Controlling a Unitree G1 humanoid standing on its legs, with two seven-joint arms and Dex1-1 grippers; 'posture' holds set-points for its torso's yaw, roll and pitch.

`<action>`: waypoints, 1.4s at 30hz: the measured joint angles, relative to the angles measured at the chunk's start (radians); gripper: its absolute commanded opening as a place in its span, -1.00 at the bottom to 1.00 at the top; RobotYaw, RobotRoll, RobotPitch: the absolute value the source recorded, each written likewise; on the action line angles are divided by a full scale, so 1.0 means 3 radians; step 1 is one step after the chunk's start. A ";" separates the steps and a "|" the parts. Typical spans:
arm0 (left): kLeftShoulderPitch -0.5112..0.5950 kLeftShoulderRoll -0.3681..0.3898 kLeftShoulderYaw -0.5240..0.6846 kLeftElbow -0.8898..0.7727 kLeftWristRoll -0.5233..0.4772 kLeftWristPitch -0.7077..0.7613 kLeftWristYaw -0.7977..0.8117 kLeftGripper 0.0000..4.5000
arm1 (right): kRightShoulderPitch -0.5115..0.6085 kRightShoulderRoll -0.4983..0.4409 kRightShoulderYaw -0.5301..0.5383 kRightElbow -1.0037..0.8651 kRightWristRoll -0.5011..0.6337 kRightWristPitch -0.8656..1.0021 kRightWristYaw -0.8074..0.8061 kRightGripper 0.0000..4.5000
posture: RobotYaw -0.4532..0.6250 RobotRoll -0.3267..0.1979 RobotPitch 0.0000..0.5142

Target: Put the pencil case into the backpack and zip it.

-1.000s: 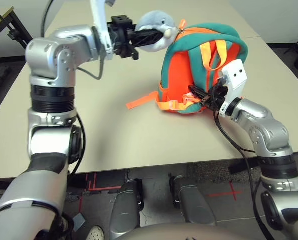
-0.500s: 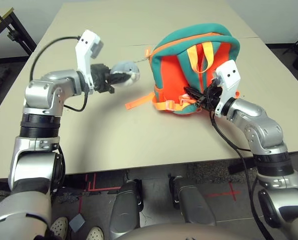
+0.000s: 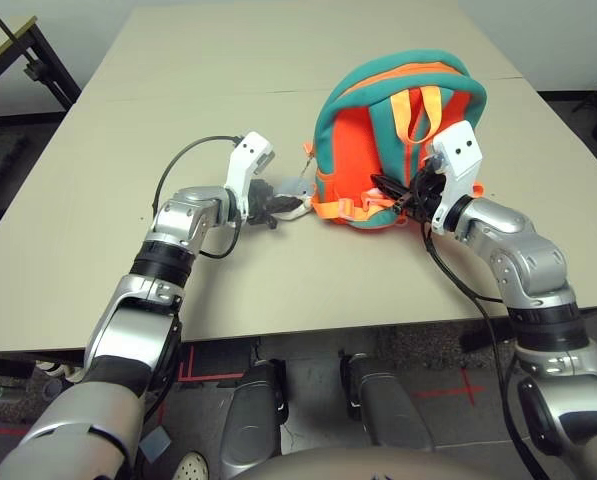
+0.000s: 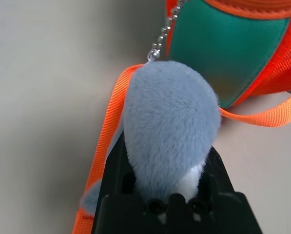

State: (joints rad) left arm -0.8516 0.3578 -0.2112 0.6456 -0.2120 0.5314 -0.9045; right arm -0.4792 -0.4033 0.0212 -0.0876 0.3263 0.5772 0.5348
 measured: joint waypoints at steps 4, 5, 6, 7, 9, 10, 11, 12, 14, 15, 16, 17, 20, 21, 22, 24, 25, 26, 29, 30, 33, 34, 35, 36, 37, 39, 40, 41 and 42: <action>-0.0124 -0.0052 -0.0090 0.0182 0.0171 -0.0019 -0.0188 -0.43 | 0.0000 0.0001 0.0001 0.0017 -0.0026 0.0000 -0.0003 -0.73 | -0.39 0.25 -0.39; -0.0151 -0.0058 -0.0115 0.0229 0.0208 -0.0029 -0.0232 -0.43 | 0.0000 0.0002 0.0002 0.0020 -0.0032 0.0001 -0.0003 -0.73 | -0.39 0.25 -0.39; -0.0169 -0.0064 -0.0125 0.0262 0.0243 -0.0040 -0.0270 -0.43 | 0.0000 0.0003 0.0004 0.0021 -0.0037 0.0001 -0.0003 -0.73 | -0.39 0.25 -0.39; -0.0187 -0.0074 -0.0127 0.0288 0.0276 -0.0048 -0.0295 -0.43 | 0.0001 0.0003 0.0004 0.0022 -0.0042 0.0001 -0.0003 -0.73 | -0.39 0.25 -0.38; -0.0241 -0.0097 -0.0126 0.0365 0.0313 -0.0051 -0.0340 -0.43 | 0.0001 0.0006 0.0004 0.0023 -0.0048 0.0002 -0.0003 -0.73 | -0.39 0.25 -0.38; -0.0254 -0.0102 -0.0118 0.0387 0.0315 -0.0051 -0.0354 -0.43 | 0.0001 0.0008 0.0004 0.0023 -0.0052 0.0001 -0.0003 -0.73 | -0.39 0.25 -0.38; -0.0256 -0.0110 -0.0096 0.0398 0.0315 -0.0051 -0.0357 -0.43 | 0.0001 0.0008 0.0002 0.0022 -0.0056 0.0001 -0.0003 -0.73 | -0.39 0.25 -0.38; -0.0256 -0.0118 -0.0075 0.0404 0.0315 -0.0051 -0.0357 -0.43 | 0.0001 0.0008 0.0001 0.0022 -0.0057 0.0001 -0.0003 -0.73 | -0.39 0.25 -0.38; -0.0256 -0.0145 0.0009 0.0422 0.0312 -0.0060 -0.0338 -0.43 | 0.0002 0.0009 0.0000 0.0022 -0.0059 0.0001 -0.0003 -0.73 | -0.38 0.25 -0.36; -0.0255 -0.0168 0.0080 0.0452 0.0305 -0.0083 -0.0300 -0.50 | 0.0003 0.0010 -0.0001 0.0022 -0.0062 0.0001 -0.0003 -0.73 | -0.38 0.25 -0.35; -0.0255 -0.0189 0.0143 0.0475 0.0291 -0.0107 -0.0257 -0.44 | 0.0004 0.0010 -0.0002 0.0022 -0.0065 -0.0001 -0.0004 -0.73 | -0.38 0.25 -0.35; -0.0254 -0.0215 0.0236 0.0492 0.0262 -0.0124 -0.0193 -0.31 | 0.0004 0.0013 -0.0003 0.0022 -0.0069 -0.0007 -0.0009 -0.73 | -0.38 0.25 -0.34; -0.0219 -0.0239 0.0442 0.0432 0.0147 -0.0075 -0.0103 0.14 | 0.0004 0.0030 -0.0002 0.0021 -0.0100 -0.0028 -0.0032 -0.41 | -0.38 0.25 -0.31; -0.0193 -0.0233 0.0496 0.0352 0.0101 -0.0009 -0.0101 0.32 | 0.0004 0.0031 -0.0004 0.0017 -0.0099 -0.0021 -0.0038 -0.29 | -0.38 0.25 -0.31; -0.0163 -0.0221 0.0561 0.0229 0.0035 0.0077 -0.0100 0.49 | 0.0004 0.0030 -0.0014 0.0008 -0.0093 0.0007 -0.0044 -0.13 | -0.38 0.25 -0.31; -0.0137 -0.0193 0.0662 0.0031 -0.0058 0.0224 -0.0080 0.85 | 0.0004 0.0030 -0.0038 -0.0054 -0.0028 0.0108 -0.0041 0.22 | -0.38 0.25 -0.29; -0.0132 -0.0174 0.0702 -0.0071 -0.0098 0.0284 -0.0061 1.00 | 0.0006 0.0030 -0.0058 -0.0097 0.0015 0.0172 -0.0040 0.40 | -0.37 0.25 -0.28; -0.0128 -0.0155 0.0757 -0.0192 -0.0148 0.0361 -0.0031 1.00 | 0.0012 0.0029 -0.0099 -0.0152 0.0084 0.0273 -0.0037 0.58 | -0.37 0.25 -0.28; -0.0118 -0.0087 0.0873 -0.0509 -0.0267 0.0537 0.0040 1.00 | 0.0058 -0.0018 -0.0218 -0.0316 0.0262 0.0544 -0.0033 1.00 | -0.38 0.25 -0.27; -0.0106 -0.0069 0.0903 -0.0603 -0.0287 0.0591 0.0066 1.00 | 0.0072 -0.0045 -0.0266 -0.0369 0.0324 0.0644 -0.0033 1.00 | -0.38 0.25 -0.26; -0.0022 -0.0028 0.0908 -0.0788 -0.0341 0.0689 0.0118 1.00 | 0.0087 -0.0132 -0.0405 -0.0489 0.0469 0.0883 -0.0038 1.00 | -0.39 0.25 -0.25; 0.0004 -0.0015 0.0908 -0.0806 -0.0349 0.0718 0.0132 1.00 | 0.0091 -0.0169 -0.0443 -0.0509 0.0514 0.0948 -0.0043 1.00 | -0.39 0.25 -0.25; 0.0024 -0.0004 0.0908 -0.0821 -0.0356 0.0750 0.0151 1.00 | 0.0100 -0.0198 -0.0514 -0.0540 0.0569 0.1032 -0.0046 1.00 | -0.40 0.25 -0.25; 0.0037 0.0006 0.0909 -0.0835 -0.0362 0.0769 0.0158 1.00 | 0.0104 -0.0229 -0.0548 -0.0562 0.0606 0.1085 -0.0052 1.00 | -0.41 0.25 -0.24; 0.0051 0.0010 0.0908 -0.0874 -0.0377 0.0795 0.0180 1.00 | 0.0122 -0.0285 -0.0608 -0.0604 0.0673 0.1173 -0.0051 1.00 | -0.41 0.25 -0.24; 0.0071 0.0027 0.0909 -0.0944 -0.0405 0.0821 0.0203 1.00 | 0.0142 -0.0409 -0.0725 -0.0640 0.0766 0.1295 -0.0048 1.00 | -0.42 0.25 -0.24; 0.0078 0.0029 0.0909 -0.0969 -0.0417 0.0830 0.0217 1.00 | 0.0171 -0.0496 -0.0813 -0.0659 0.0821 0.1359 -0.0038 1.00 | -0.43 0.25 -0.24; 0.0095 0.0036 0.0911 -0.0993 -0.0432 0.0834 0.0223 1.00 | 0.0203 -0.0566 -0.0890 -0.0679 0.0866 0.1409 -0.0023 1.00 | -0.43 0.25 -0.24; 0.0117 0.0046 0.0915 -0.1010 -0.0450 0.0837 0.0233 1.00 | 0.0214 -0.0616 -0.0947 -0.0685 0.0912 0.1447 -0.0011 1.00 | -0.43 0.25 -0.24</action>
State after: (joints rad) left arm -0.8164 0.3718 0.0633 0.3427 -0.3470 0.7826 -0.8345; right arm -0.4149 -0.5880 -0.2629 -0.2929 0.5999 1.0113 0.5316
